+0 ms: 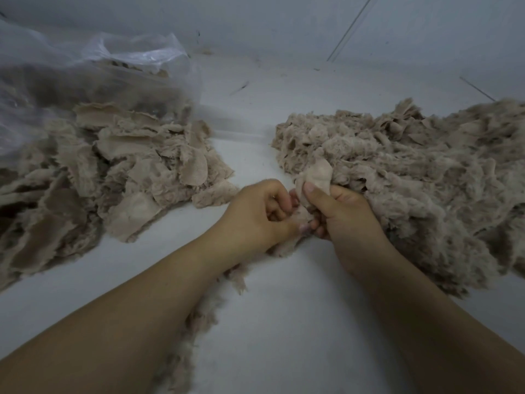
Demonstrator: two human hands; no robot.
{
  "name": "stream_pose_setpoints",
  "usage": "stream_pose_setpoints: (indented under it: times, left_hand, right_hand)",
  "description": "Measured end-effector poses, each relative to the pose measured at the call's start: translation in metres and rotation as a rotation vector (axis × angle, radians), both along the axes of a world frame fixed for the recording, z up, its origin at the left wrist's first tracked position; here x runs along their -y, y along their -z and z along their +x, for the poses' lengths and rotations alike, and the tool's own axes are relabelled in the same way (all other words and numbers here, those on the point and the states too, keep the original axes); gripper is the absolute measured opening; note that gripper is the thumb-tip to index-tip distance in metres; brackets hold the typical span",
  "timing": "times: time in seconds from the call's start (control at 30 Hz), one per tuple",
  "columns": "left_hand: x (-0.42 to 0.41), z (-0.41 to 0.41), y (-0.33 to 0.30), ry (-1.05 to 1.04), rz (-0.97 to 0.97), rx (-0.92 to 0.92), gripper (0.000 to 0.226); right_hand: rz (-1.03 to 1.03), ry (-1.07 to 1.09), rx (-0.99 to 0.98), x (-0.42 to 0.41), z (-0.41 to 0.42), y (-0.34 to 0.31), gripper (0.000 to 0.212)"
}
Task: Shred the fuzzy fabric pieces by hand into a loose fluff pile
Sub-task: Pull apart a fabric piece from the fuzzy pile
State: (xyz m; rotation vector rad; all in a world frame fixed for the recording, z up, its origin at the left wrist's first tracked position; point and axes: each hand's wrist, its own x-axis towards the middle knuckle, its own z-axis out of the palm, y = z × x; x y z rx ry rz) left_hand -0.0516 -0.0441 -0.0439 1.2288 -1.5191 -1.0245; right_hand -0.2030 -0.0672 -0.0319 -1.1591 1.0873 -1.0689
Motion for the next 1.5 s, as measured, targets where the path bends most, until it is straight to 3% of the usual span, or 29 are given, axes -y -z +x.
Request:
stream_pose_setpoints:
  times: [0.1,0.2,0.33,0.5,0.57,0.67,0.73,0.87,1.0,1.13,1.2,1.3,1.33,1.4,1.5]
  left_hand:
    - [-0.005,-0.002,-0.002,0.147,-0.037,0.196,0.021]
    - [-0.009,-0.001,-0.005,0.237,-0.018,0.235,0.022]
    - [-0.007,0.000,-0.005,0.175,-0.049,0.241,0.023]
    - [-0.007,0.007,-0.007,0.353,0.038,0.343,0.022]
    - [-0.007,0.006,-0.006,0.307,0.002,0.294,0.027]
    - [-0.003,0.002,-0.002,-0.017,-0.133,0.098,0.033]
    - [0.001,0.002,-0.003,-0.134,-0.106,-0.022,0.036]
    - [0.003,0.007,-0.004,-0.090,0.021,-0.151,0.014]
    - [0.002,0.010,-0.004,-0.065,0.077,-0.269,0.026]
    - [0.001,0.009,-0.005,-0.024,0.116,-0.233,0.028]
    - [0.002,0.009,-0.004,-0.180,0.039,-0.332,0.021]
    - [0.005,0.015,-0.007,-0.523,-0.200,-0.628,0.007]
    - [0.006,0.015,-0.007,-0.579,-0.237,-0.635,0.012]
    - [0.004,0.013,-0.005,-0.542,-0.212,-0.420,0.021]
    - [-0.001,0.008,-0.002,-0.051,-0.072,0.197,0.032]
  right_hand:
    - [0.005,0.021,-0.015,0.000,0.000,0.001,0.028]
    - [0.008,0.060,-0.015,0.000,-0.001,0.000,0.031]
    - [0.005,0.083,0.007,-0.001,-0.001,-0.001,0.029]
    - [-0.025,0.058,-0.009,-0.001,-0.002,0.000,0.027]
    - [-0.031,0.041,-0.027,-0.001,-0.002,0.001,0.027]
    - [-0.055,-0.007,-0.051,0.000,-0.002,0.002,0.025]
    - [-0.089,-0.045,-0.083,-0.001,-0.002,0.002,0.022]
    - [-0.110,-0.092,-0.071,-0.001,-0.002,0.002,0.014]
    - [-0.100,-0.059,-0.068,0.000,-0.002,0.003,0.019]
    - [-0.078,-0.037,-0.092,0.001,-0.003,0.003,0.029]
    - [-0.068,-0.038,-0.079,0.001,-0.003,0.003,0.028]
    - [-0.040,-0.023,-0.058,0.003,-0.003,0.004,0.027]
    - [-0.033,-0.018,-0.055,0.004,-0.003,0.004,0.028]
    - [-0.029,-0.013,-0.048,0.004,-0.002,0.004,0.030]
    - [-0.031,-0.016,-0.031,0.003,-0.003,0.005,0.035]
